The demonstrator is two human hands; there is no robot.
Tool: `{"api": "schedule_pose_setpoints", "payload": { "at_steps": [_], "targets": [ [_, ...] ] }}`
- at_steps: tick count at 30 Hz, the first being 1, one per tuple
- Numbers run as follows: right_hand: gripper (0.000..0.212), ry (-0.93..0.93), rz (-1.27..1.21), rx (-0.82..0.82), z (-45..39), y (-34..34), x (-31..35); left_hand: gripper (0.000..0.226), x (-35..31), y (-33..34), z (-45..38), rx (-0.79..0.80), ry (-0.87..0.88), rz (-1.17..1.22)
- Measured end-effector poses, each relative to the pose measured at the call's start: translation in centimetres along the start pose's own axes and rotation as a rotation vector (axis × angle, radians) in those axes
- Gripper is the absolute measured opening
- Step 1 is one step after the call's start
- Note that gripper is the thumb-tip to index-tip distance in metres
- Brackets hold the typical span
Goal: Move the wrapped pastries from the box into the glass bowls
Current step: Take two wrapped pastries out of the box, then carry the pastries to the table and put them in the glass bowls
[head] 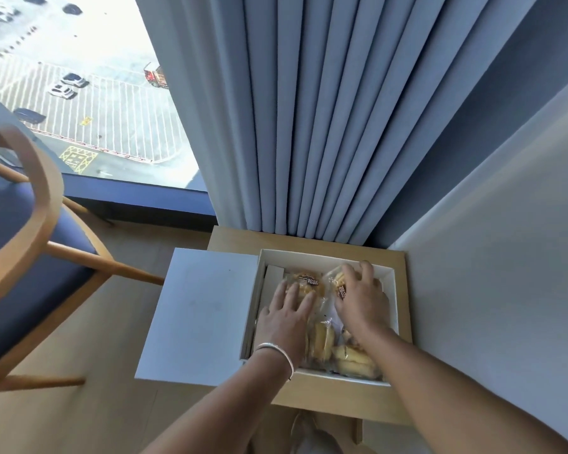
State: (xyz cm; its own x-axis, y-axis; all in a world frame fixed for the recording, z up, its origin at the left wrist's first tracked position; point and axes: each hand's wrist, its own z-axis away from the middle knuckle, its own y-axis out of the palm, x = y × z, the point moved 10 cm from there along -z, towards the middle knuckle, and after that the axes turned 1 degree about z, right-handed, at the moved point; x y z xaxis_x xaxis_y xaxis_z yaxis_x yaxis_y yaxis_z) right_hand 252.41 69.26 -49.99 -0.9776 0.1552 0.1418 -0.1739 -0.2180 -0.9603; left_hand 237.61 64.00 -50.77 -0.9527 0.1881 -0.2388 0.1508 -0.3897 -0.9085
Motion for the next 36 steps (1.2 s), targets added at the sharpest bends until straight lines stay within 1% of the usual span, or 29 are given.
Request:
{"api": "schedule_pose_setpoints", "payload": {
  "at_steps": [4, 9, 11, 15, 17, 20, 23, 27, 31, 36],
  "targets": [
    [0.051, -0.063, -0.037, -0.055, 1.3, -5.1, 1.5, 0.081, 0.1, -4.8, 2.0, -0.07, -0.055, 0.023],
    [0.067, -0.179, -0.04, -0.069, 2.2, -10.9, 4.2, 0.075, 2.5, -11.1, 5.3, -0.157, -0.18, 0.043],
    [0.068, -0.23, -0.051, -0.086, 2.5, -13.4, 6.0, 0.074, 3.8, -13.8, 6.9, -0.191, -0.229, 0.052],
    [0.068, -0.385, -0.034, -0.115, 3.9, -17.6, 11.4, 0.073, 7.2, -18.9, 10.6, -0.302, -0.348, 0.016],
    [0.068, -0.461, -0.008, -0.112, 4.9, -18.9, 14.6, 0.074, 9.2, -20.7, 13.2, -0.354, -0.422, 0.013],
    [0.063, -0.584, 0.002, -0.108, 7.2, -20.1, 20.2, 0.077, 12.7, -22.7, 17.8, -0.411, -0.528, 0.011],
    [0.062, -0.73, 0.017, -0.072, 10.6, -19.9, 26.8, 0.078, 16.6, -23.8, 23.5, -0.46, -0.656, 0.022],
    [0.062, -0.932, 0.026, -0.013, 17.0, -18.4, 35.8, 0.079, 21.5, -23.4, 32.4, -0.48, -0.834, 0.04],
    [0.066, -1.162, 0.05, 0.012, 26.0, -16.5, 44.5, 0.08, 25.9, -21.6, 42.6, -0.476, -1.03, 0.057],
    [0.065, -1.444, 0.062, 0.069, 38.3, -13.7, 52.6, 0.081, 30.0, -18.0, 55.5, -0.457, -1.262, 0.114]
  ]
}}
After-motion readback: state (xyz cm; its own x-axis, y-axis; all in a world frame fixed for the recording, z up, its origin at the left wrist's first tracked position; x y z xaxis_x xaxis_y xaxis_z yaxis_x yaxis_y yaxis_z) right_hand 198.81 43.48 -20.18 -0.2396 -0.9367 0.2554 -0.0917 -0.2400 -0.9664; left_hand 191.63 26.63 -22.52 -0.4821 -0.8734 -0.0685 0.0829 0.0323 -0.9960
